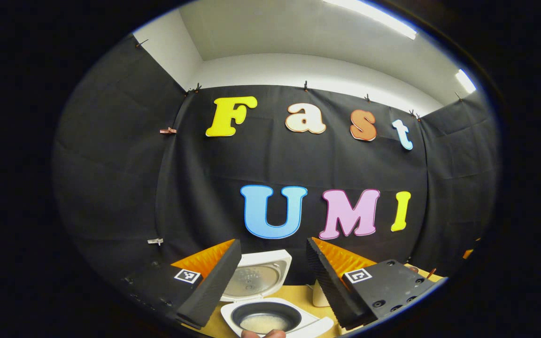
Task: Close the left gripper, press the button to open the rice cooker; take a wooden spoon from the chopstick holder with the right hand, scoop a spoonful of rice and pour it into the rice cooker, then put the wooden spoon back into the chopstick holder.
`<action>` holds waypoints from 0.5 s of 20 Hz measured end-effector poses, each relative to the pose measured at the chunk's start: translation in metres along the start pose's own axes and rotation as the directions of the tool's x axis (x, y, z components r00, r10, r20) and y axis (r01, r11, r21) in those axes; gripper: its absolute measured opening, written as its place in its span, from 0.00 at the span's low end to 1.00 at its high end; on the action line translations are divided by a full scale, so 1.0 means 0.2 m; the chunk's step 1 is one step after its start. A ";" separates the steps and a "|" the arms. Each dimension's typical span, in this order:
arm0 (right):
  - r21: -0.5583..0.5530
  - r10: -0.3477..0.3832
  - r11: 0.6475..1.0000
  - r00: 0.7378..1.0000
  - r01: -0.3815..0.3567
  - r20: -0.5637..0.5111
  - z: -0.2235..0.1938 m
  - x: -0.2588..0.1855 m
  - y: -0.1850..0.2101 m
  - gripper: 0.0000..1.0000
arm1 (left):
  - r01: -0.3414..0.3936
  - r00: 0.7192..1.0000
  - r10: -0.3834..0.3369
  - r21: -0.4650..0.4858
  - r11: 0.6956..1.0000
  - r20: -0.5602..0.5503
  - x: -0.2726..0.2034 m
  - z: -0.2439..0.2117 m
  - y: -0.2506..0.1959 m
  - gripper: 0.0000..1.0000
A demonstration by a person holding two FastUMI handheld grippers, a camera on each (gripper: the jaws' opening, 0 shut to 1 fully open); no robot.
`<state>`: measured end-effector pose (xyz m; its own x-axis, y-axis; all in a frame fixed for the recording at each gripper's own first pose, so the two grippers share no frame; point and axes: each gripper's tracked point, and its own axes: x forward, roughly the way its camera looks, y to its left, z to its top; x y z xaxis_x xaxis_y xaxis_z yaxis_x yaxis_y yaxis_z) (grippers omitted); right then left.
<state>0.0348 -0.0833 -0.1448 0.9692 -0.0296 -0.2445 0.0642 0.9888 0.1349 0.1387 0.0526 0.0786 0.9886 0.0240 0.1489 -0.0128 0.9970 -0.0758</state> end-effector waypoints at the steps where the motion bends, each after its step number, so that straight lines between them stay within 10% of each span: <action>1: -0.003 0.000 1.000 1.000 0.000 0.013 0.03 -0.03 0.03 0.98 | -0.009 1.000 0.009 -0.012 1.000 0.000 0.07 0.00 0.02 0.95; 10: -0.071 0.036 0.997 0.996 -0.030 0.084 0.17 -0.22 0.25 0.99 | -0.090 0.996 0.090 0.003 0.996 -0.017 0.64 -0.11 0.27 0.95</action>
<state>0.0037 -0.0381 -0.0954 0.9874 -0.0059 -0.1580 0.0177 0.9971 0.0738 0.2671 0.1069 0.0709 0.9858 0.1128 0.1244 -0.1026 0.9910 -0.0856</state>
